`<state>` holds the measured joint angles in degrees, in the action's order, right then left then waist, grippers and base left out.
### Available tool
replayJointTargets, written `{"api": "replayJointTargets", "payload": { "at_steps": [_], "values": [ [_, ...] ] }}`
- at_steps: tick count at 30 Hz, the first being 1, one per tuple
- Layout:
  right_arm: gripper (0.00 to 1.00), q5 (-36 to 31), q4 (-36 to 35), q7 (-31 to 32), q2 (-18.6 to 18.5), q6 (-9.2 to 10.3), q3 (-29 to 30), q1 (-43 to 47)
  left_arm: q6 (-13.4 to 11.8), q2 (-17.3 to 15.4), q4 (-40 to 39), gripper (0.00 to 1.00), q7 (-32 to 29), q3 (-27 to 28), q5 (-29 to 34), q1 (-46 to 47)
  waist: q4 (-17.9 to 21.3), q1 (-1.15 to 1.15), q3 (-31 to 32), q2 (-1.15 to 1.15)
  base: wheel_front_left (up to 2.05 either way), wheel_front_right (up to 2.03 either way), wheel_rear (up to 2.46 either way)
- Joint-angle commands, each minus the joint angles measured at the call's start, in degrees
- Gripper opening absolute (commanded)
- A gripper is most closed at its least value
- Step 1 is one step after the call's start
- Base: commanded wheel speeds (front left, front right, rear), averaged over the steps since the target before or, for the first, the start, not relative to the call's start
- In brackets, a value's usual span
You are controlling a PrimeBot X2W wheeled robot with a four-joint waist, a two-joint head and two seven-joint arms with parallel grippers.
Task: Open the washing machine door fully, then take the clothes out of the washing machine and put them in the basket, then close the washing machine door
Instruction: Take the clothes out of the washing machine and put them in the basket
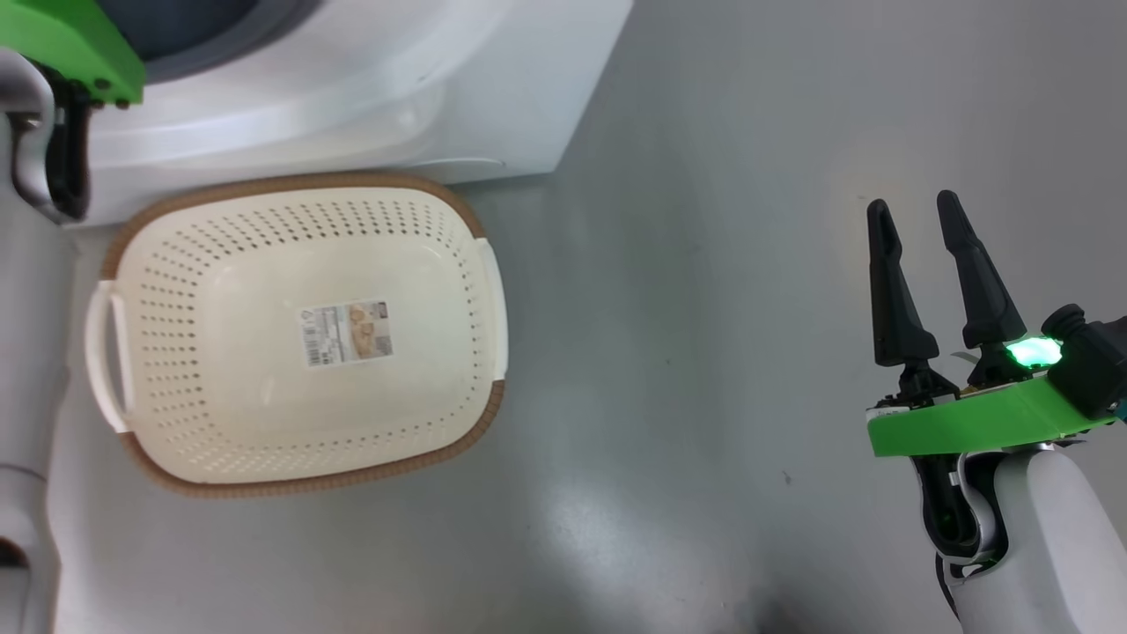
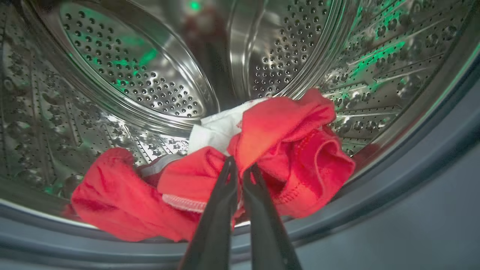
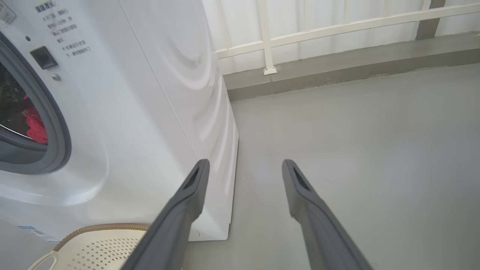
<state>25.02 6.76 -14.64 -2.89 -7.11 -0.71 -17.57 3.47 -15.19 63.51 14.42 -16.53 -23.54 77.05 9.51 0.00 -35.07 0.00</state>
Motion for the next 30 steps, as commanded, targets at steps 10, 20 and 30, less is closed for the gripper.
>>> {"api": "replayJointTargets", "payload": {
  "at_steps": [10,20,30],
  "values": [
    [1.00,-1.47,-0.63,-0.36,-0.08,-0.37,-0.16,3.27,-1.39,0.01,-19.15,0.00,0.57,10.24,3.42,-14.98,-3.86,0.00,5.33,0.00,0.00,0.00,0.00],
    [1.00,-1.41,-0.47,-0.36,-0.55,-0.37,0.69,5.44,0.82,4.83,-35.26,0.00,0.57,19.30,9.04,-27.84,-5.44,0.00,8.41,0.00,0.00,0.00,0.00],
    [1.00,-1.44,-0.68,-0.36,-0.63,-0.37,1.06,6.67,3.47,9.87,-50.24,0.00,0.58,25.57,11.89,-38.76,-6.45,0.00,9.71,0.00,0.00,0.00,0.00]
  ]
}}
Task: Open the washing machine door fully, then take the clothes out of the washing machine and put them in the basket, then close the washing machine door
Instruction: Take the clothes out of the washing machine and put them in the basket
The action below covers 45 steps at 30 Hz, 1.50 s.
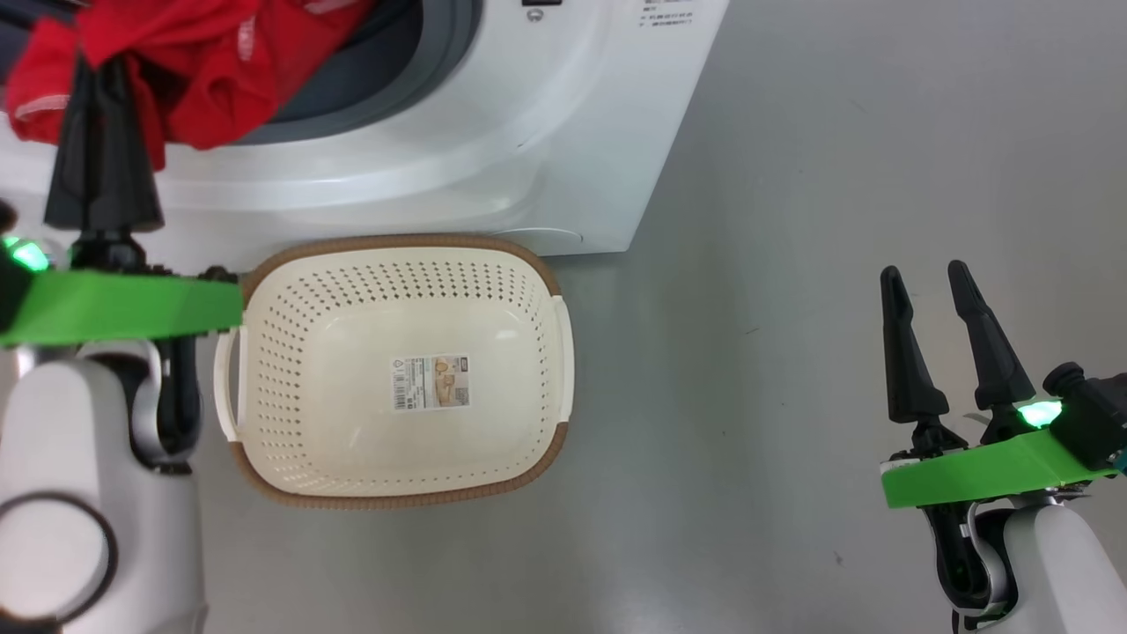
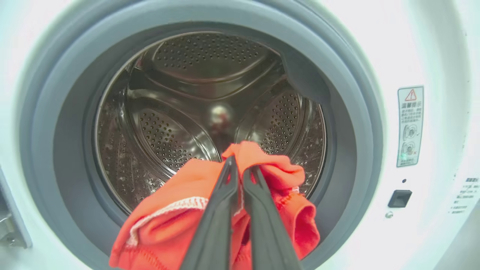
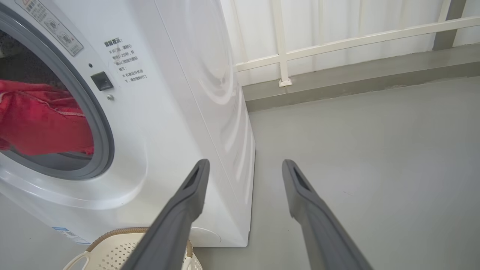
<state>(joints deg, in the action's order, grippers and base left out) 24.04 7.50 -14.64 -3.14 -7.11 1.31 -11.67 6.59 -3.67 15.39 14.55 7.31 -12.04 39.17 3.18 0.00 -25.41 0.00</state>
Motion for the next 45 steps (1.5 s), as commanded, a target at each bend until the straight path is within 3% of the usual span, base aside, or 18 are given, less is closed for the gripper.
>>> {"api": "replayJointTargets", "payload": {
  "at_steps": [1,12,17,32,45],
  "values": [
    [1.00,-0.45,-1.46,-0.36,-0.39,-0.37,-0.92,0.81,0.46,-1.27,-3.59,0.00,0.44,2.13,0.45,-1.62,-0.24,0.00,0.04,0.00,0.00,0.00,0.00],
    [1.00,-0.37,-1.75,-0.36,-0.56,-0.37,-1.23,0.41,0.86,0.65,-20.55,0.00,0.44,2.95,0.79,-8.72,-0.41,0.00,-0.75,0.00,0.00,0.00,0.00],
    [1.00,-0.38,-1.80,-0.36,-0.52,-0.37,-1.16,0.41,0.88,0.76,-22.72,0.00,0.44,1.91,0.34,-11.27,-0.41,0.00,-1.26,0.00,0.00,0.00,0.00],
    [1.00,-0.23,-2.23,-0.36,-0.12,-0.37,-1.67,-1.77,0.89,0.79,-6.06,0.00,0.45,-2.34,-0.36,-13.04,0.66,0.00,-5.35,0.00,0.00,0.00,0.00],
    [1.00,-0.03,-3.06,-0.36,0.19,-0.37,-1.39,-4.37,0.89,0.79,11.67,0.00,0.45,-1.65,1.40,-4.29,1.54,0.00,-11.01,0.00,0.00,0.00,0.00]
  ]
}}
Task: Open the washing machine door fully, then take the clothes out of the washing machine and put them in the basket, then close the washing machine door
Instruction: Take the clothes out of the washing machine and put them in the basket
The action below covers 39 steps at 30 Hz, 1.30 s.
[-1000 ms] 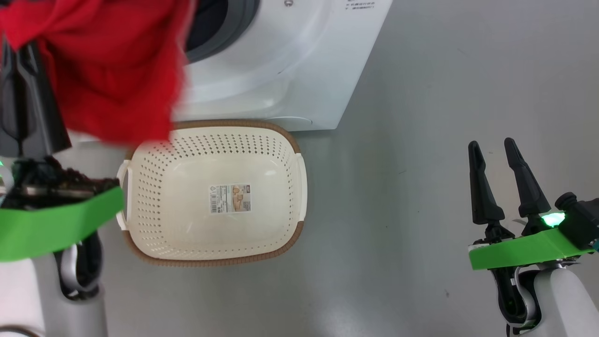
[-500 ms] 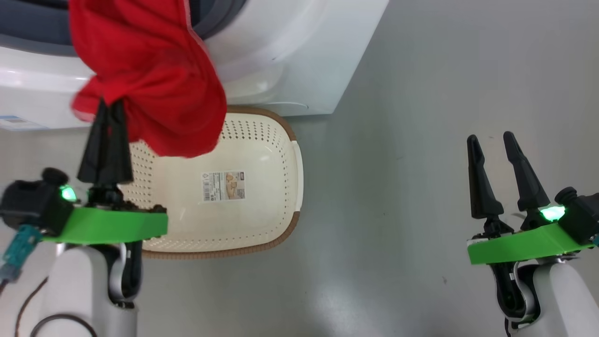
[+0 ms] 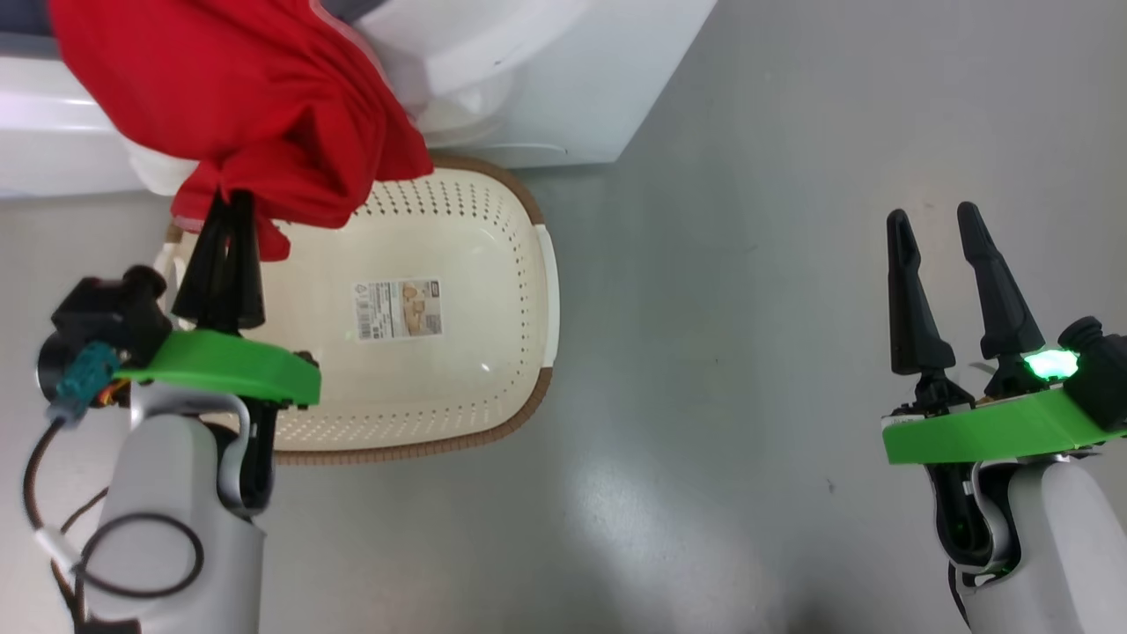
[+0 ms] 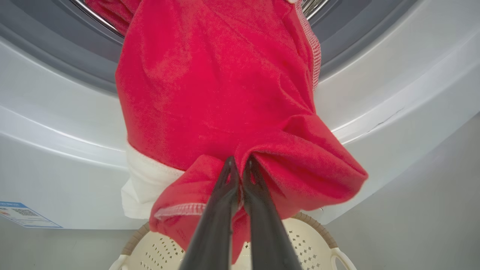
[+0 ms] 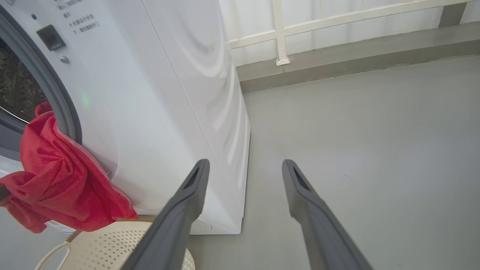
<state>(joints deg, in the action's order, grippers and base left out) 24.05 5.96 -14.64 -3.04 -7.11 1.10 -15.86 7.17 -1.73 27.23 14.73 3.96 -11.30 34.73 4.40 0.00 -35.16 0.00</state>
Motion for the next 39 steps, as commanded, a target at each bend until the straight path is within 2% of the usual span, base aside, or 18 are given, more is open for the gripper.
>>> {"api": "replayJointTargets", "payload": {
  "at_steps": [1,12,15,17,19,20,28,34,39],
  "values": [
    [1.00,0.00,-1.54,-0.36,0.10,-0.37,-1.25,-0.44,0.31,-1.15,1.08,0.00,0.27,1.89,1.12,1.02,0.45,0.00,-1.69,0.00,0.00,0.00,0.00],
    [1.00,1.10,-1.49,-0.36,0.15,-0.37,-2.09,-1.54,0.31,-1.73,11.82,0.00,0.27,2.38,4.03,7.80,1.59,0.00,-3.76,0.00,0.00,0.00,0.00],
    [1.00,1.28,-1.49,-0.36,0.15,-0.37,-2.29,-1.73,0.32,-1.91,13.29,0.27,0.27,2.58,4.65,8.97,1.86,0.00,-3.97,0.00,0.00,0.00,0.00],
    [1.00,1.31,-1.48,-0.36,0.15,-0.37,-2.23,-1.76,0.32,-1.93,14.00,0.54,0.27,2.49,4.91,9.46,1.91,0.00,-4.02,0.00,0.00,0.00,0.00],
    [1.00,1.26,-1.43,-0.36,0.15,-0.37,-2.17,-1.77,0.32,-1.94,14.47,0.89,0.27,2.42,5.08,9.82,1.87,0.00,-3.99,0.00,0.00,0.00,0.00],
    [1.00,1.23,-1.40,-0.36,0.15,-0.37,-2.13,-1.74,0.32,-1.93,14.59,1.00,0.27,2.37,5.14,9.92,1.83,0.00,-3.91,0.00,0.00,0.00,0.00],
    [1.00,0.74,-1.22,-0.36,0.16,-0.37,-2.06,-1.26,0.32,-1.74,13.58,1.00,0.27,1.60,4.61,8.16,0.96,0.00,-2.80,0.00,0.00,0.00,0.00],
    [1.00,0.27,-1.11,-0.36,0.16,-0.37,-1.99,-0.92,0.32,-1.59,10.11,1.00,0.27,0.17,4.55,5.12,0.14,0.00,-2.03,0.00,0.00,0.00,0.00],
    [1.00,-0.05,-1.07,-0.36,0.16,-0.37,-1.77,-0.50,0.32,-1.45,5.52,1.00,0.27,1.24,3.71,1.94,-0.53,0.00,-1.44,0.00,0.00,0.00,0.00]
  ]
}}
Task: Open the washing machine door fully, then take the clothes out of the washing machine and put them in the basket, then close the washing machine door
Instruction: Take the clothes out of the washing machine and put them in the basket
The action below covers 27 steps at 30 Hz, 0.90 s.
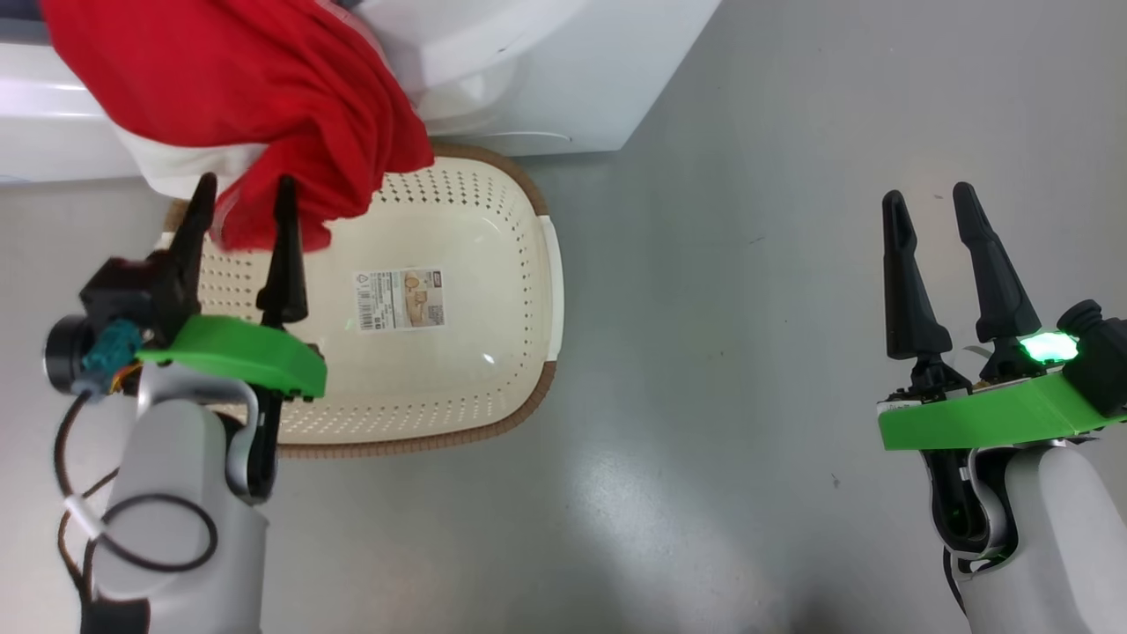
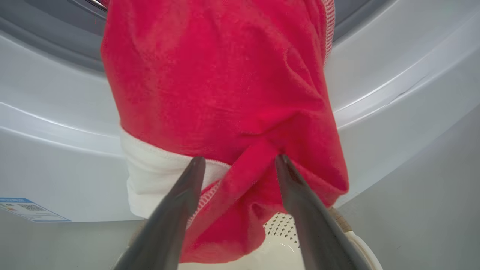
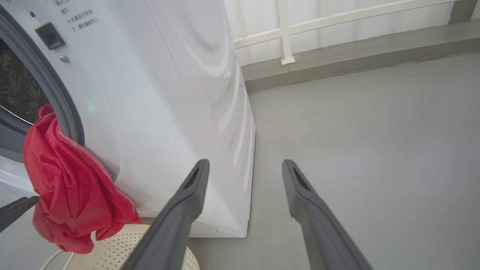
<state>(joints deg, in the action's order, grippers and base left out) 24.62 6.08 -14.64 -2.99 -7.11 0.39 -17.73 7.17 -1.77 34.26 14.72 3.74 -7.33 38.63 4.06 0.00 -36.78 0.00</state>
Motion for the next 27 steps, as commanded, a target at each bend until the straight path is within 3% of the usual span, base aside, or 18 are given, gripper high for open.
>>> {"api": "replayJointTargets", "payload": {
  "at_steps": [1,18,27],
  "values": [
    [1.00,-0.66,-1.20,-0.36,0.11,-0.37,-1.00,1.49,0.32,-1.37,-2.54,1.00,0.28,1.55,-0.37,-2.69,-0.33,0.00,0.32,0.00,0.00,0.00,0.00],
    [1.00,-1.48,-1.02,-0.36,-0.20,-0.37,-0.27,3.09,0.22,-1.12,-18.50,1.00,0.28,3.89,-2.35,-14.58,-1.91,0.00,2.28,0.00,0.00,0.00,0.00],
    [1.00,-1.37,-1.23,-0.36,-0.30,-0.37,0.16,3.35,-1.84,-1.11,-27.35,1.00,0.28,2.46,-4.94,-21.35,-2.00,0.00,2.27,0.00,0.00,0.00,0.00]
  ]
}}
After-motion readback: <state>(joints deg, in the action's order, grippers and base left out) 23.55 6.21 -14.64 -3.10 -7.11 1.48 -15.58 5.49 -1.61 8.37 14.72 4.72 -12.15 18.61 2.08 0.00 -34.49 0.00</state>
